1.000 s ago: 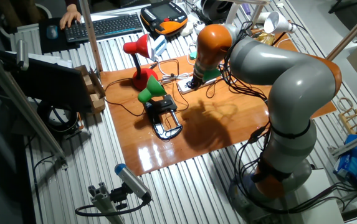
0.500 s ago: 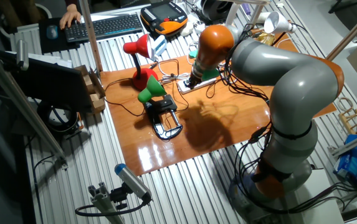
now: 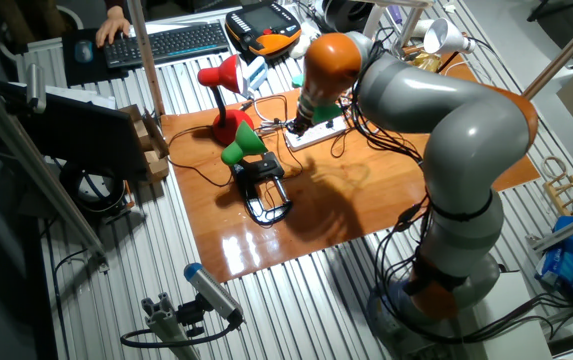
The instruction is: Plug in the power cord of the desk lamp, turn on the socket, and light up the desk lamp
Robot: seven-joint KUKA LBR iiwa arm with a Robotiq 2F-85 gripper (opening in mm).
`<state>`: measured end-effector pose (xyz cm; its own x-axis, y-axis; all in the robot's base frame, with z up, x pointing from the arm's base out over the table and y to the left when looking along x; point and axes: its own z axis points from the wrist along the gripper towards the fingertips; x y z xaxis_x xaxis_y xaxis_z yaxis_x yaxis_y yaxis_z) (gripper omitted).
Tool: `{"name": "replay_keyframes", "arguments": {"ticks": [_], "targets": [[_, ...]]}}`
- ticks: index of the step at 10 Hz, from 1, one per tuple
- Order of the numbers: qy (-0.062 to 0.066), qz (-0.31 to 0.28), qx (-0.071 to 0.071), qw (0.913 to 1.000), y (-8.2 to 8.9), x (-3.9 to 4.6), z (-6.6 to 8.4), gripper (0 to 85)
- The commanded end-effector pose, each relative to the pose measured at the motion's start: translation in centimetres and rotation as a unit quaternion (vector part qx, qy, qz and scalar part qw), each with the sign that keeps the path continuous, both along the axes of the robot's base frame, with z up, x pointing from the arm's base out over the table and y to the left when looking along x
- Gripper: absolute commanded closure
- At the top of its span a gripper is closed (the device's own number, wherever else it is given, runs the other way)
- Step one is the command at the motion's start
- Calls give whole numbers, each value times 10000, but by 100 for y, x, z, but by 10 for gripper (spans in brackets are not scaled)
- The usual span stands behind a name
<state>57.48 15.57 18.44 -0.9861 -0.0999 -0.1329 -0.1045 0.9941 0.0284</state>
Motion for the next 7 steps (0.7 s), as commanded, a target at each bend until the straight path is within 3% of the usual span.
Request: {"name": "replay_keyframes", "arguments": {"ticks": [1,3,7], "targets": [[11,-33,-21,10000,34,32,6,850],[124,32,-21,9999,-21,145,70,850],[147,48,-69,9999,-81,313,76,850]]}}
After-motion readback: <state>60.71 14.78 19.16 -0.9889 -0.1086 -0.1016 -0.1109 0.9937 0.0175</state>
